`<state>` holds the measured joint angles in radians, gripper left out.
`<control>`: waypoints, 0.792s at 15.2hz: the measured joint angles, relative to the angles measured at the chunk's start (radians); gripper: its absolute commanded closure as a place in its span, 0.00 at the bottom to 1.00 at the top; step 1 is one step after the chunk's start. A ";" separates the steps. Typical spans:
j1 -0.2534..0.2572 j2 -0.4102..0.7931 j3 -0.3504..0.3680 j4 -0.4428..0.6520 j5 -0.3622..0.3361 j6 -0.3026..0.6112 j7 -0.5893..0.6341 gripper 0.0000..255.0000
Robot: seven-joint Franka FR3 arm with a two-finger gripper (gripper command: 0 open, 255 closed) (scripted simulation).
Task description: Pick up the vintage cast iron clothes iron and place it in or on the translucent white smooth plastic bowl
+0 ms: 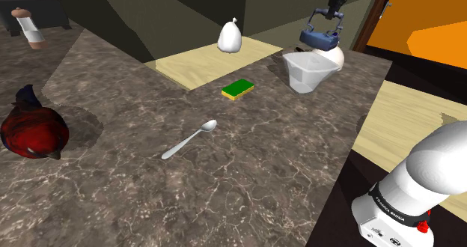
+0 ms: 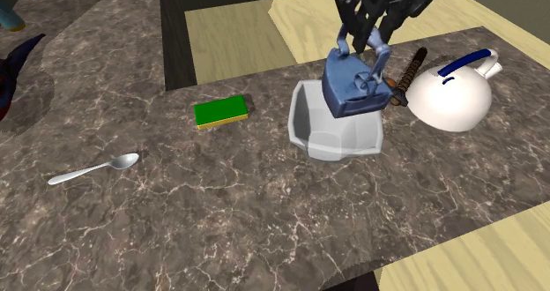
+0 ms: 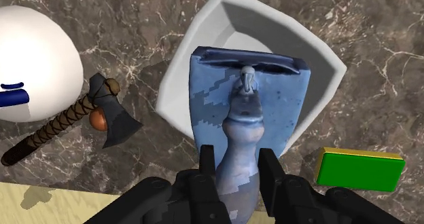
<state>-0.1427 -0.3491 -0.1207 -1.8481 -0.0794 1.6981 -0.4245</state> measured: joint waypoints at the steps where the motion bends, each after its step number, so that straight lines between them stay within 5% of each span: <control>1: -0.001 -0.005 -0.002 -0.020 -0.001 0.016 -0.001 1.00; 12: -0.003 -0.035 -0.002 -0.181 -0.007 0.146 0.009 1.00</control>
<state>-0.1456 -0.3836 -0.1232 -2.0290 -0.0860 1.8444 -0.4159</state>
